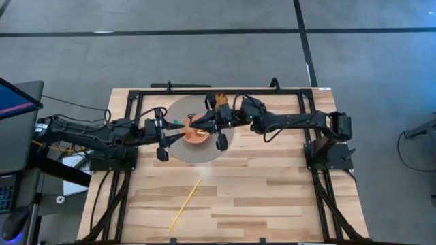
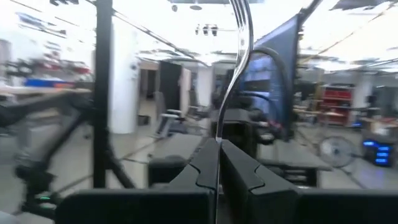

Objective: Pick & Place Utensil
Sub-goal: Put the orange fork into the bowl on the gray mat, then put the yellow straw into the brown cup on the gray mat

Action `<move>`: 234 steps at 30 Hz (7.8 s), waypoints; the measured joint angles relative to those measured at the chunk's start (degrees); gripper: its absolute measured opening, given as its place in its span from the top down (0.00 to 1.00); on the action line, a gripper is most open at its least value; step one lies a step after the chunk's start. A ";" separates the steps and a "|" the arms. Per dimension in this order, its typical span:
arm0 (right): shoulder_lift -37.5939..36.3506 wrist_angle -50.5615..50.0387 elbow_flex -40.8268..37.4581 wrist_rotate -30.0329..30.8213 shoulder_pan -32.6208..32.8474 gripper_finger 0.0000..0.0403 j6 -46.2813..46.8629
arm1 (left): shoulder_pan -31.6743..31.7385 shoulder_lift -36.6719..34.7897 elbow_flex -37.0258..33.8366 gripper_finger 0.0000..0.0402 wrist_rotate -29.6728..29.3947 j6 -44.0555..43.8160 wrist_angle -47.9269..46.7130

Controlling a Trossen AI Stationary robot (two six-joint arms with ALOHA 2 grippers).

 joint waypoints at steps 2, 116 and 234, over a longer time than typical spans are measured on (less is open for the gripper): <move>0.00 -0.21 0.00 1.71 0.21 1.00 -1.60 | 0.07 0.29 0.00 0.67 -0.38 0.00 0.59; -4.55 -59.45 0.00 22.44 5.42 0.71 -0.85 | 32.04 21.45 16.65 0.98 50.19 -56.06 -64.25; -17.85 -73.55 0.16 74.66 19.35 1.00 -71.08 | 31.12 -1.34 17.25 0.86 31.30 -17.99 -58.35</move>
